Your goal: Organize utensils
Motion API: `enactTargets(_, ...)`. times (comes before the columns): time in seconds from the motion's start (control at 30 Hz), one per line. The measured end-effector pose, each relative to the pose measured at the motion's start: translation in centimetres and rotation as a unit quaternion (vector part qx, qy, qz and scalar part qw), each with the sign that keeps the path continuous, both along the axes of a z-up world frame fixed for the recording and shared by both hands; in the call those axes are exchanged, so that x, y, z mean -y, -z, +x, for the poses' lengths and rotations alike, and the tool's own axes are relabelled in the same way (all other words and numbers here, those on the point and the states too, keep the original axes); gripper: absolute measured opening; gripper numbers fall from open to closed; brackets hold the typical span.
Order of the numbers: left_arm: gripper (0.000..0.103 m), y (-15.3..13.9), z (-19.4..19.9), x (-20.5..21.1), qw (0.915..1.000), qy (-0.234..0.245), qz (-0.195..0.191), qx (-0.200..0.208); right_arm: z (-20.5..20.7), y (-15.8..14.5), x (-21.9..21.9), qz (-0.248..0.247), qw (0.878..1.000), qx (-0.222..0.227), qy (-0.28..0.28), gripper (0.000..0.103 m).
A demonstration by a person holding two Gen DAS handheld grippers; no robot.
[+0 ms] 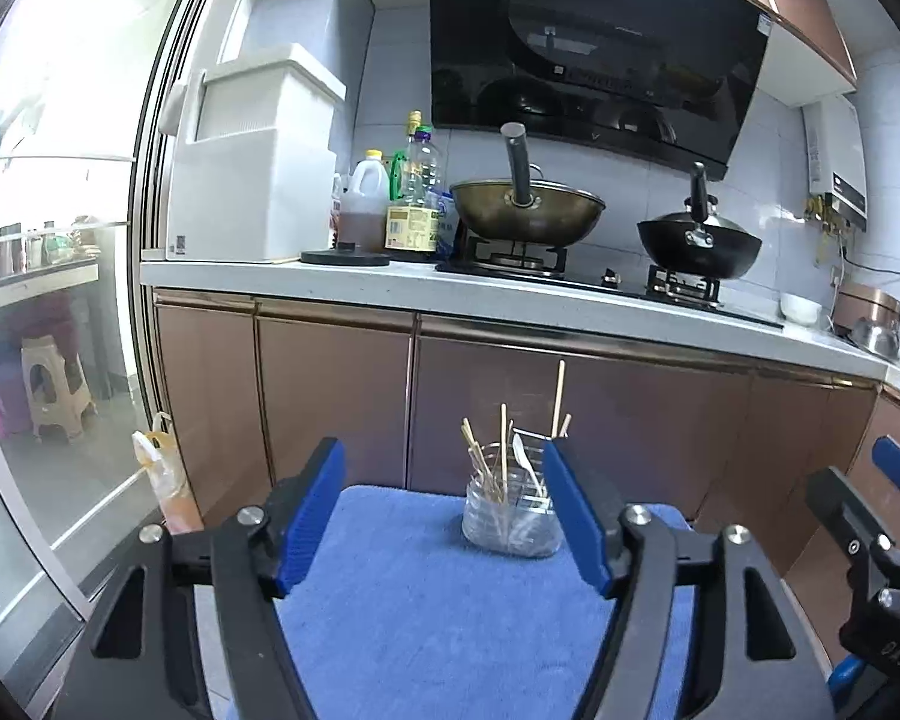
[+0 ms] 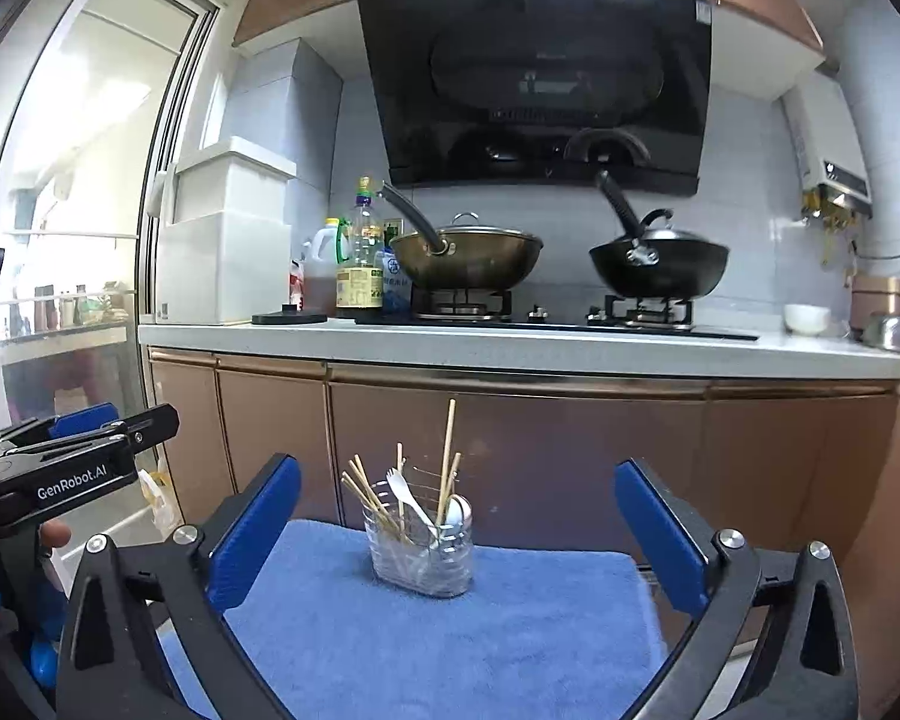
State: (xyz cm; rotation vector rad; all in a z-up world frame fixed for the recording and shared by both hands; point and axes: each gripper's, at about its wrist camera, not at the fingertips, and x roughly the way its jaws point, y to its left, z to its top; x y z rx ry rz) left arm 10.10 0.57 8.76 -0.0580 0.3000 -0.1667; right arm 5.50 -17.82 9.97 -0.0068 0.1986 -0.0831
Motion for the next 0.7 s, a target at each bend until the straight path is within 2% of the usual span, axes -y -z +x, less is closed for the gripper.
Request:
enactTargets(0.37, 0.068, -1.1, -4.4, -0.8, 0.9997, -0.017, -0.002, 0.019, -5.8, -0.6, 0.1, -0.002, 1.000, 0.005, 0.018, 0.103)
enactTargets(0.57, 0.076, -1.8, -6.2, -1.1, 0.9981, -0.040, 0.005, 0.047, -6.6, -0.8, 0.5, -0.003, 0.999, 0.005, 0.038, 0.103)
enactTargets(0.7, 0.078, -1.6, -6.4, -1.0, 0.9952, -0.070, 0.028, 0.062, -6.7, -0.7, 0.7, -0.014, 0.998, 0.007, 0.056, 0.103)
